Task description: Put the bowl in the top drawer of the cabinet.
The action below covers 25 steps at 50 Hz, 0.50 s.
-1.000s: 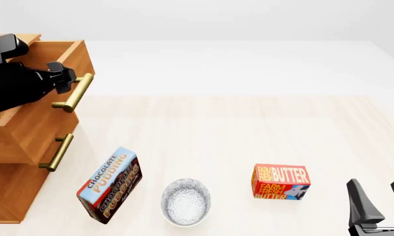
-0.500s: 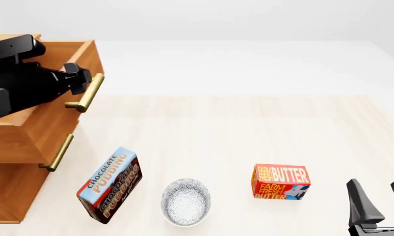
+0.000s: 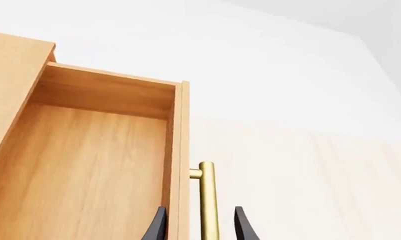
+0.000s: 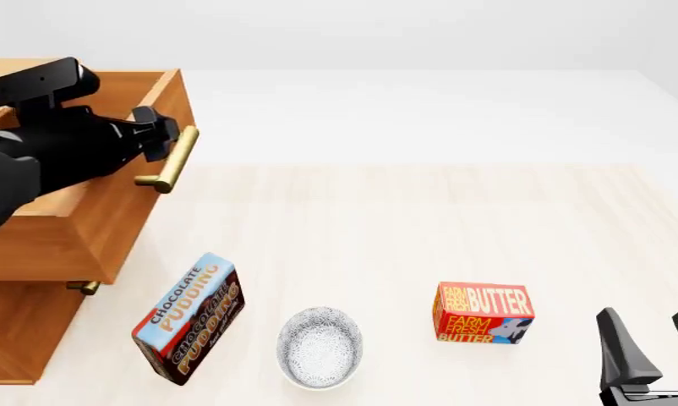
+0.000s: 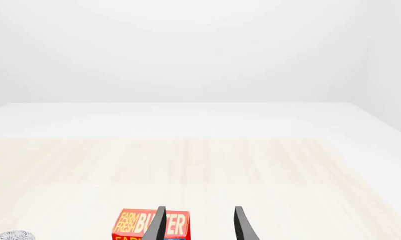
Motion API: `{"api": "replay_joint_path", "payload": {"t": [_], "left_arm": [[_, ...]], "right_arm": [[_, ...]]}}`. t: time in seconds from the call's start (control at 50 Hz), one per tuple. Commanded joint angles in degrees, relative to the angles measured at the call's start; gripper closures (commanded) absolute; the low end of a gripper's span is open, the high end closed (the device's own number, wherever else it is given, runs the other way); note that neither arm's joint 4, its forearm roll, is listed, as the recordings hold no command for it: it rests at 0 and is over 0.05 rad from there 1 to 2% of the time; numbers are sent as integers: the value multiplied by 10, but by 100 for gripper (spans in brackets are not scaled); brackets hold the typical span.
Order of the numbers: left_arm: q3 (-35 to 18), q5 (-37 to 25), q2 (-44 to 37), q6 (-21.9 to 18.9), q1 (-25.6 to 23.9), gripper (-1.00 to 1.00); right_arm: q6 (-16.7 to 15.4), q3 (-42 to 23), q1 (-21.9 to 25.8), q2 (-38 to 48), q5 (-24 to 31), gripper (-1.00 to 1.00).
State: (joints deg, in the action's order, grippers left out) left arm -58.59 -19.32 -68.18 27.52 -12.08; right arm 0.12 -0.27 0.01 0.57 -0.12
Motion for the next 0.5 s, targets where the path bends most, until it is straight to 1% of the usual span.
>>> {"api": "replay_joint_path", "payload": {"t": [0.02, 0.24, 0.3, 0.4, 0.5], "left_arm": [[80, 2, -59, -14, -43, -100], [83, -5, -47, -7, -72, -100], [80, -7, -47, -13, -72, -100], [80, -13, -38, -10, -94, -100], [77, -15, -37, -11, -102, -100]], "right_arm": [[0, 0, 0, -1, 0, -100], [0, 0, 0, -1, 0, -100], [0, 0, 0, -1, 0, -100], [0, 0, 0, -1, 0, -100], [0, 0, 0, -1, 0, -100]]}}
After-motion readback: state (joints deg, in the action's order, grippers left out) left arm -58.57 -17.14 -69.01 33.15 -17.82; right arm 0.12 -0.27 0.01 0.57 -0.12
